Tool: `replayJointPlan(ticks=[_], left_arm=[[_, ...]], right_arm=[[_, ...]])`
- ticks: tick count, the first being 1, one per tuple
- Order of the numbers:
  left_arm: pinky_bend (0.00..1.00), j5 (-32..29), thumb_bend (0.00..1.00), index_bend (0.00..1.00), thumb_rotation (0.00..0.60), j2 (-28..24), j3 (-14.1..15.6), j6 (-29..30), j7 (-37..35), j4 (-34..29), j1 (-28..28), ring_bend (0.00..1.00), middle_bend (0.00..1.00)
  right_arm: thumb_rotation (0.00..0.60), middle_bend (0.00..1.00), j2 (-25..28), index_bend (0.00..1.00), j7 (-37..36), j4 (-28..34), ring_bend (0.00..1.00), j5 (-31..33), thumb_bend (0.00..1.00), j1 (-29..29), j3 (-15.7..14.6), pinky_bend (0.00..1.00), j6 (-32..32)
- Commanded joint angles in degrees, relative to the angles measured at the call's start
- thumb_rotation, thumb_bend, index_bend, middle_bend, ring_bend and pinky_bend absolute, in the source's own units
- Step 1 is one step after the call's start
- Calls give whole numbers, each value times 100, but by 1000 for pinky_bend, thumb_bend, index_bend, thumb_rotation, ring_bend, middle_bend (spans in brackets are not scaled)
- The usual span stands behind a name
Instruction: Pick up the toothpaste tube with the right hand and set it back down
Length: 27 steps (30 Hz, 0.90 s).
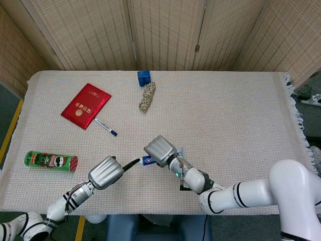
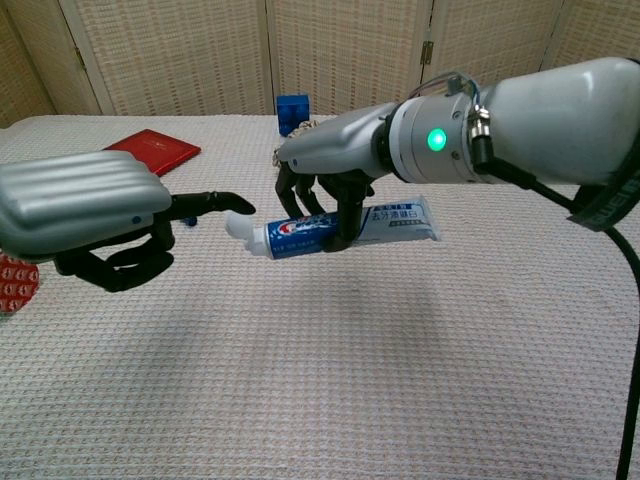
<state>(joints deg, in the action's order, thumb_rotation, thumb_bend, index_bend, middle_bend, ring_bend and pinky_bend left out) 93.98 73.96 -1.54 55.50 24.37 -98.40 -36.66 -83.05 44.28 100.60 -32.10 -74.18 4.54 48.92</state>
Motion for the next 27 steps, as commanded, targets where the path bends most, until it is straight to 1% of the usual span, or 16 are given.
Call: replayJointPlan(ticks=[1,13,22,27], left_arm=[[691,-58,669,96,600,-24,29,-10,22,6,12,854,878],[691,-108,669,105,600,-113,139,112,39,-22,70,854,878],[691,-152,669,106,600,-62,174,192,11,41,103,850,878],[690,-172,669,103,600,-32,183,213,-50,67,103,845,878]], right_arm=[[600,566,14,650,-49,15,669,-33,810,-2,-11,663,0],[600,575,61,650,-315,0,677,-221,809,57,-40,671,40],[600,579,125,656,-860,30,680,-559,809,255,98,674,-19],[600,580,87,657,-1307,-27,680,-879,809,435,209,674,-43]])
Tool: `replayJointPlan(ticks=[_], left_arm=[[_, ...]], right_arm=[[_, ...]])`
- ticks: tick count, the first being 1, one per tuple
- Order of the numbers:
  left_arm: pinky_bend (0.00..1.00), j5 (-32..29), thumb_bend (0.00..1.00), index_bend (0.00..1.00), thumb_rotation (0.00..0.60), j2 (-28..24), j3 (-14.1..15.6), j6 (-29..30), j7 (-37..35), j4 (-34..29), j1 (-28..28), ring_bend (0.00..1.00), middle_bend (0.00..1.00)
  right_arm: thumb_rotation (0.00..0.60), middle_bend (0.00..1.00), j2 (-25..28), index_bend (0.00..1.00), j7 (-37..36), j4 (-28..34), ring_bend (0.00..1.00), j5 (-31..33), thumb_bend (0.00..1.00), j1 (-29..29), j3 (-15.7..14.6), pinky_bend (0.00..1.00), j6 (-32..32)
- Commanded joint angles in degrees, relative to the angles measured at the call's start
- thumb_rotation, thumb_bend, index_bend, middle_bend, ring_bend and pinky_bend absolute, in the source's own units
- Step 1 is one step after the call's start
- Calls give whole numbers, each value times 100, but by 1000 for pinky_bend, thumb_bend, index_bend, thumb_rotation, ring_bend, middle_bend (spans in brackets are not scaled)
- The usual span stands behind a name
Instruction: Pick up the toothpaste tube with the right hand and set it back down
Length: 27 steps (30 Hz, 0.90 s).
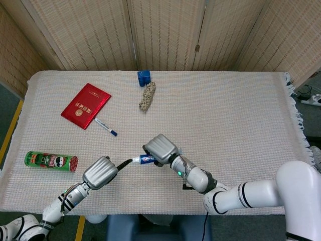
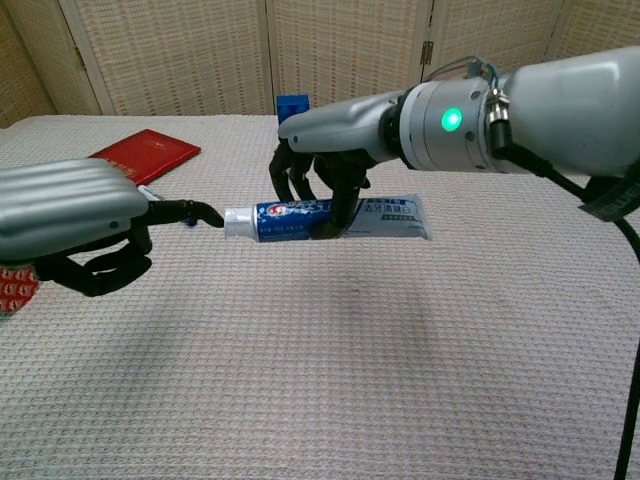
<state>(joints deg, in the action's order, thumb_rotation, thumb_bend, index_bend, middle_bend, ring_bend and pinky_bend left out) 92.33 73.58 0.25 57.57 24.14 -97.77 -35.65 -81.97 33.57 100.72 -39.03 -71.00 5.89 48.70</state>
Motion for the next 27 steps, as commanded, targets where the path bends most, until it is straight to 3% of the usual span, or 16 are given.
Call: replayJointPlan(ticks=[1,7,11,14,16,19,25,27], left_arm=[[690,-11,669,102,600,7,5,15,-54,8,4,844,878],[690,-98,663,79,600,-148,-27,262,-572,-79,126,791,848],[666,-147,542,62,600,-375,-89,532,-1427,-133,244,652,665],[563,-169,438,56,600,-478,-155,733,-2085,-113,320,501,491],[441,-183,368,51,600,-549,-218,879,-2682,-97,367,355,356],[304,-215,316,34,600,-639,-314,1051,-3523,-76,418,221,224],[129,-291,221,7,599,-773,-461,1138,-4885,-156,424,91,105],[88,-286,196,7,548,-868,-458,1032,-5344,-246,381,68,85]], right_arm=[[600,580,-24,657,-299,-62,679,-247,809,148,76,674,-32],[600,580,-1,656,-705,-135,679,-603,809,398,64,673,-42],[600,580,-16,657,-1080,-192,679,-985,809,664,36,674,32],[600,580,-70,657,-1411,-265,678,-1294,809,866,36,674,101],[600,580,-125,657,-1705,-342,678,-1553,809,1025,43,674,149],[600,580,-209,657,-2111,-448,678,-1904,809,1226,49,674,203],[600,580,-492,657,-2786,-744,680,-2482,809,1535,77,674,342],[600,582,-634,658,-3019,-871,682,-2679,809,1631,98,673,425]])
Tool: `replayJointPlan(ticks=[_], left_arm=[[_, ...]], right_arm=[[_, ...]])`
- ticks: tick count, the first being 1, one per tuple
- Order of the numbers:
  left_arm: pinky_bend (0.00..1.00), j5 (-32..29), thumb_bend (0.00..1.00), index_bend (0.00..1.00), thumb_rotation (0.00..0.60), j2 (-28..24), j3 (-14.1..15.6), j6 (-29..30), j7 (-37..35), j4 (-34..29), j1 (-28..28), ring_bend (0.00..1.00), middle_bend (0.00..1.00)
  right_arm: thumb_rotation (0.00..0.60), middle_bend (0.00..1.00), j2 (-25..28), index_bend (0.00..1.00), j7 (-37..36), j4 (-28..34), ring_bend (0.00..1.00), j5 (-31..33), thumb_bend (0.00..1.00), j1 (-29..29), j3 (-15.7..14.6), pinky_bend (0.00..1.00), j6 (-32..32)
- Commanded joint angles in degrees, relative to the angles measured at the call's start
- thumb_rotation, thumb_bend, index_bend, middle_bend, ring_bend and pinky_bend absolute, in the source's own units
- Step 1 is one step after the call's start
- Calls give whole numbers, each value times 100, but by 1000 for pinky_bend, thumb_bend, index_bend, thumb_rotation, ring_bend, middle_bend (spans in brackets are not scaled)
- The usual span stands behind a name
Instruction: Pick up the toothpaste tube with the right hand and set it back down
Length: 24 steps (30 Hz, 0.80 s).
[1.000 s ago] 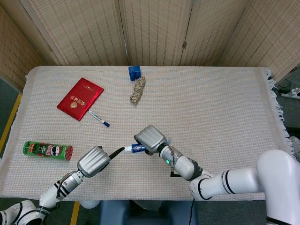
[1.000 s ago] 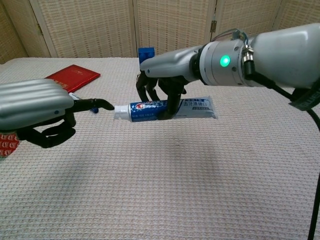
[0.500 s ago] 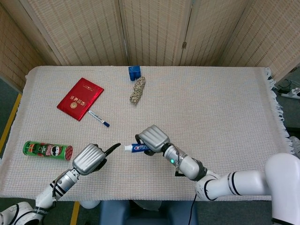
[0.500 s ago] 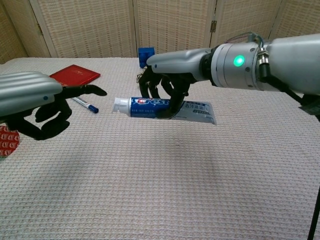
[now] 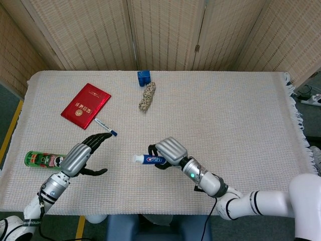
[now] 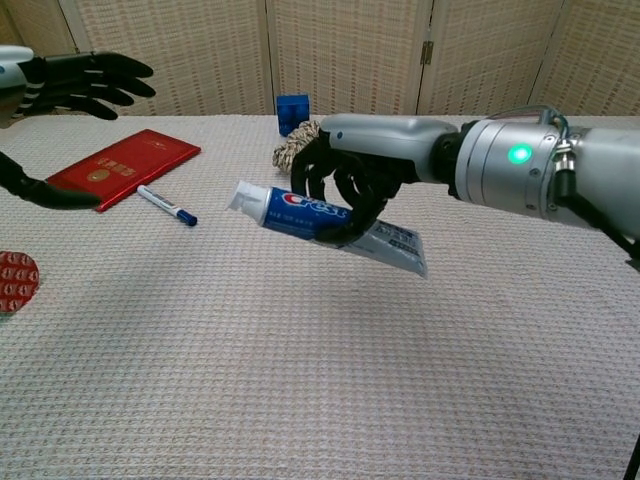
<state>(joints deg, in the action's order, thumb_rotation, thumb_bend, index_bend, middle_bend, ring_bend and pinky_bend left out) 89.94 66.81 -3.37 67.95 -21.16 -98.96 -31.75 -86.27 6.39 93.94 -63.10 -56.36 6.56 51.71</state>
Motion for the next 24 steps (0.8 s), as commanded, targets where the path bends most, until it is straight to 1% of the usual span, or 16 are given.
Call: replayJointPlan(ticks=[1,3,5,7,10,13,15,21,24], left_arm=[[68,-29,184,7,483,-230,-95,-48,-989,-160,-32,60,75],[36,52,168,7,351,-266,-104,-56,-1319,-195,-66,51,64],[16,119,160,7,253,-262,-114,-23,-1507,-202,-81,45,60],[2,166,155,4,183,-232,-140,34,-1629,-206,-89,39,56],[0,181,152,0,136,-89,-198,177,-1644,-181,-73,32,51],[0,199,152,0,94,109,-236,274,-1419,-99,-71,29,50],[0,203,152,0,78,217,-242,283,-1222,-86,-82,22,48],[0,219,151,0,65,444,-262,230,-737,-11,-160,15,43],[0,239,146,0,40,595,-256,236,-454,65,-179,14,42]], right_arm=[[600,584,-267,660,-403,-242,683,-363,809,205,38,674,158],[600,588,-410,664,-634,-352,686,-583,809,285,52,676,245],[600,590,-531,667,-840,-428,687,-738,809,347,84,678,327],[600,595,-690,679,-1041,-515,688,-887,818,419,133,683,452],[600,597,-958,683,-1340,-637,689,-1061,823,511,205,683,622],[600,599,-1219,686,-1586,-823,693,-1266,823,560,249,686,753],[600,605,-1395,690,-1708,-963,697,-1362,823,570,287,691,803],[600,616,-1716,701,-1984,-1132,704,-1442,823,581,416,698,793],[600,619,-1832,704,-2035,-1172,707,-1453,823,589,467,701,782]])
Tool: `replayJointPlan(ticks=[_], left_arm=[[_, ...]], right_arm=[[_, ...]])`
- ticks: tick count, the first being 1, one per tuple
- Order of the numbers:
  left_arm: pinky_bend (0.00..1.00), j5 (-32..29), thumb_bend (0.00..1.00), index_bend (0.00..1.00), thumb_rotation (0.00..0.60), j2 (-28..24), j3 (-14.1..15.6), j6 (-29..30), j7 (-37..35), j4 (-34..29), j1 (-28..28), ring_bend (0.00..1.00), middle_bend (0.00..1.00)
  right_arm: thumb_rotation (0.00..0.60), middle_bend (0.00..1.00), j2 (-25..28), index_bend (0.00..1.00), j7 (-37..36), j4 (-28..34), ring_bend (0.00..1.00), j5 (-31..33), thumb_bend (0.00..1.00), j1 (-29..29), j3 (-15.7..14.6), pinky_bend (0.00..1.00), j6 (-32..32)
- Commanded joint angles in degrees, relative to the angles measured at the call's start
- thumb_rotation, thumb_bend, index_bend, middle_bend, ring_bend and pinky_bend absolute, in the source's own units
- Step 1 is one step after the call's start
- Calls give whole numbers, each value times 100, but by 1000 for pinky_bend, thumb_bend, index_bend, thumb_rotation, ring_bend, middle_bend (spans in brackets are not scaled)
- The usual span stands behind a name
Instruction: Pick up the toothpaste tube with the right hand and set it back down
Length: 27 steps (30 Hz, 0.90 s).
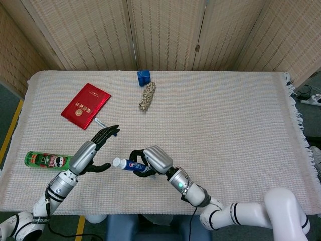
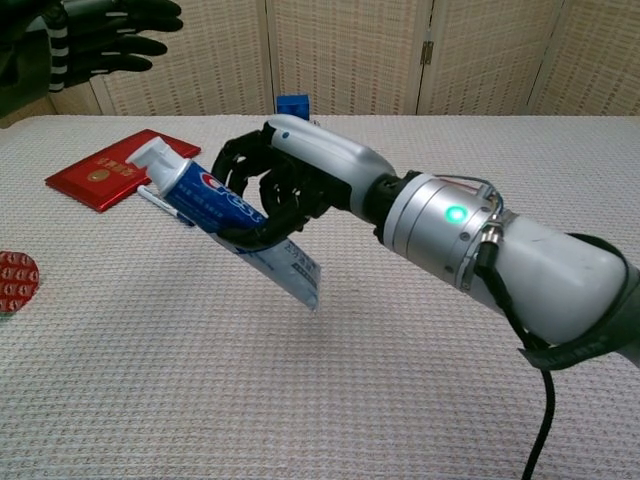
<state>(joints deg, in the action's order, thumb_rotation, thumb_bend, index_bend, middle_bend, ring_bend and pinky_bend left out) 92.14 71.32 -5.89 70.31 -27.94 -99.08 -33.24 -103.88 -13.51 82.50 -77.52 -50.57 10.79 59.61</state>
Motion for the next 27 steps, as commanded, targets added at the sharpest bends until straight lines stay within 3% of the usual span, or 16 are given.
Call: replayJointPlan(ticks=[1,27], left_arm=[[0,24,143,0,37,189,-3,5,294,90,-35,14,42],[0,160,140,0,34,1190,-50,73,1316,440,-279,0,43]], right_arm=[[600,619,-99,705,-50,-29,707,5,823,13,63,702,-21],[600,622,-673,708,1,-102,721,155,841,54,451,702,-156]])
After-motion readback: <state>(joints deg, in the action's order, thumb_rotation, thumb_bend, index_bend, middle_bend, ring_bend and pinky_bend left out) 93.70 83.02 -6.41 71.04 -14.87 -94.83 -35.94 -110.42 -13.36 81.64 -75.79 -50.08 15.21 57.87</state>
